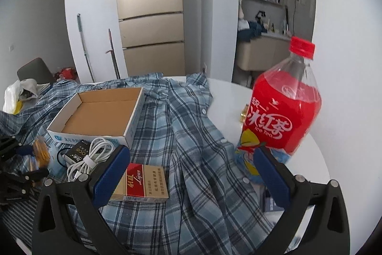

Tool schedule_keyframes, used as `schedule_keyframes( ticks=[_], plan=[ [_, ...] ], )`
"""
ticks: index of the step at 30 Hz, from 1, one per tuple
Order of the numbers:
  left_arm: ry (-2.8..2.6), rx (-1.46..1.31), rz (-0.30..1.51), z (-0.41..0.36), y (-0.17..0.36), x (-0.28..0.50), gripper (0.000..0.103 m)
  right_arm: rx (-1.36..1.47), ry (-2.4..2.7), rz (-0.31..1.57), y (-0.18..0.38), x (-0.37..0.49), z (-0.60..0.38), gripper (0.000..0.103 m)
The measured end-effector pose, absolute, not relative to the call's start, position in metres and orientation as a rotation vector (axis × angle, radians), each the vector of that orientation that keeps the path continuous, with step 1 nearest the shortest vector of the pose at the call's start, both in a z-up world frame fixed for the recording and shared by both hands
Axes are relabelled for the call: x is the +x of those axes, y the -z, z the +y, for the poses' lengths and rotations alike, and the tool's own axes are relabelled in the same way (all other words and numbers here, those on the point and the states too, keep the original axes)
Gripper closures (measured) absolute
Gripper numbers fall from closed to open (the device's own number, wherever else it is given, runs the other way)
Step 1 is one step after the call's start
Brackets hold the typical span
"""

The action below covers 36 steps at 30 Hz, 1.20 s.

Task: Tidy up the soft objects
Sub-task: 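Grasp the red-and-white Liqun pack with the right tool while the left holds the gold pack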

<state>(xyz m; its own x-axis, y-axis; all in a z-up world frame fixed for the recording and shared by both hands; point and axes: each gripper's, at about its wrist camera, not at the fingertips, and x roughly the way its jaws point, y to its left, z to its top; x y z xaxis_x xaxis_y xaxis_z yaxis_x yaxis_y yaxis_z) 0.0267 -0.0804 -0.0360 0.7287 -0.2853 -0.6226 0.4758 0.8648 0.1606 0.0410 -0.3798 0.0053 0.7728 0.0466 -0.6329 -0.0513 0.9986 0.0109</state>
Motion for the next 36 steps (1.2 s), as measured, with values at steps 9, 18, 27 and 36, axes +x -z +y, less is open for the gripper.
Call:
schedule_keyframes(
  ticks=[9,18,27,36],
  plan=[
    [0.322,0.13,0.402,-0.044,0.012,0.01,0.048,0.155,-0.217,0.93,0.015,0.061,-0.359,0.001],
    [0.308,0.081,0.381,-0.031,0.011,0.007,0.048,0.4,-0.323,1.216,0.051,0.08,-0.346,0.015],
    [0.308,0.103,0.347,-0.037,0.013,-0.002,0.048,0.518,-0.209,1.312,0.081,0.104,-0.345,0.015],
    [0.324,0.114,0.333,-0.039,0.014,-0.006,0.048,0.465,-0.041,1.259,0.077,0.126,-0.339,0.015]
  ],
)
